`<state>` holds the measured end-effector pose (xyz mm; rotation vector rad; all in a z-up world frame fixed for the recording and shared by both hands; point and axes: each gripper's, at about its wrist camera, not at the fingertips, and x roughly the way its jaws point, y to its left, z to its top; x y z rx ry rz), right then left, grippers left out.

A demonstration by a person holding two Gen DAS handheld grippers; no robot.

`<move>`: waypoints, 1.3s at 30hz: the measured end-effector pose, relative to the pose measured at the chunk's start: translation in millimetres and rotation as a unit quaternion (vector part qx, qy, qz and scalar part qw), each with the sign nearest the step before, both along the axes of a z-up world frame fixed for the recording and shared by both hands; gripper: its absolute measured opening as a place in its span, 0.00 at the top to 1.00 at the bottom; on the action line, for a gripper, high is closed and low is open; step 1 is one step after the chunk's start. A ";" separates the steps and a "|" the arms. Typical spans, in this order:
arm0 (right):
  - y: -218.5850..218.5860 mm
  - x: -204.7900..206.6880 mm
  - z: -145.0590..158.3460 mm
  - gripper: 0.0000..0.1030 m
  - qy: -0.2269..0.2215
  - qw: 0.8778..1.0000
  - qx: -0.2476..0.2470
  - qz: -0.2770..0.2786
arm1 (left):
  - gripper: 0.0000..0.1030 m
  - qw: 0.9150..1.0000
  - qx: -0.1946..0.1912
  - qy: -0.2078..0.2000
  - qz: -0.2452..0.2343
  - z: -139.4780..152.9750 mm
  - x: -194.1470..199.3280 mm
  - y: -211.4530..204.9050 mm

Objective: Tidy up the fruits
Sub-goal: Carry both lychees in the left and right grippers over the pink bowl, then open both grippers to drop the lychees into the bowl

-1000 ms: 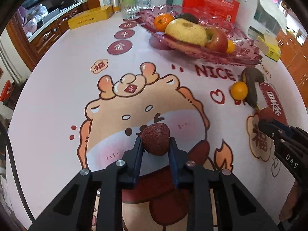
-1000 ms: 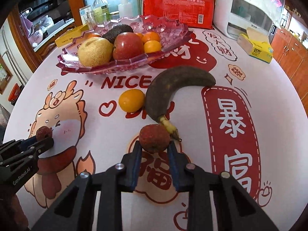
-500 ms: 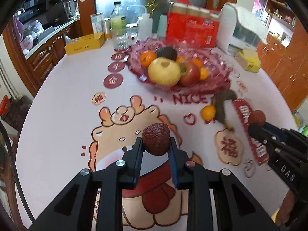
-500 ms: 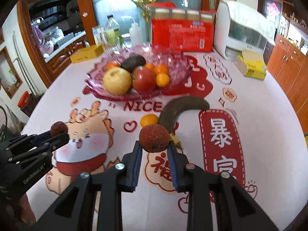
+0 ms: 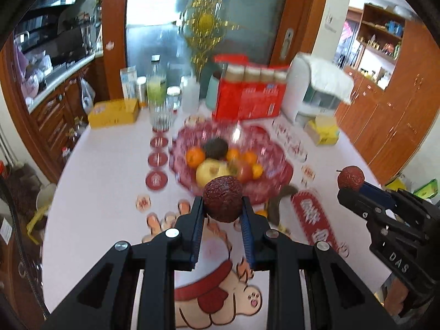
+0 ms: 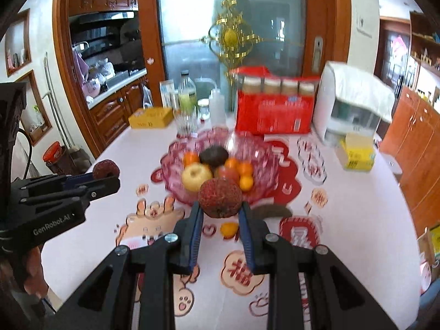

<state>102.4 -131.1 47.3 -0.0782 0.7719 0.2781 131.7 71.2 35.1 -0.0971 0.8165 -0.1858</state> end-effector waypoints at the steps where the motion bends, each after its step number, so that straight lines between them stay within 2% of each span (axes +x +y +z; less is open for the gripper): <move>1: -1.3 3.6 9.1 0.74 -0.006 1.000 -0.002 0.001 | 0.77 1.000 0.006 -0.011 0.000 10.8 2.6 -0.4; 8: -7.1 45.2 67.2 0.74 -0.047 0.998 -0.034 0.006 | 0.77 0.999 0.016 -0.042 -0.015 59.3 33.2 -10.0; 13: -8.2 89.3 78.4 0.74 -0.048 0.998 -0.038 0.001 | 0.77 0.998 0.030 -0.052 -0.014 75.3 73.4 -23.4; 16: -8.1 115.8 72.0 0.74 -0.039 0.999 -0.032 -0.001 | 0.77 0.998 0.037 -0.048 -0.006 69.0 106.0 -30.6; 20: -9.8 158.1 39.2 0.74 -0.001 1.000 -0.016 -0.006 | 0.77 0.999 0.047 -0.019 0.010 38.8 144.2 -37.9; 22: -8.6 171.5 21.3 0.74 0.015 1.000 -0.012 -0.008 | 0.77 0.999 0.041 0.008 0.019 14.8 163.7 -38.9; 29: -6.9 211.8 -63.0 0.74 0.087 0.996 -0.002 -0.004 | 0.77 0.995 0.038 0.080 0.037 -65.5 205.2 -42.1; 35: -4.2 230.7 -113.7 0.74 0.126 0.992 0.005 -0.004 | 0.77 0.991 0.050 0.118 0.042 -112.6 228.1 -44.3; 39: -1.8 239.6 -133.0 0.74 0.138 0.990 0.007 -0.002 | 0.77 0.989 0.055 0.129 0.040 -127.9 235.3 -47.7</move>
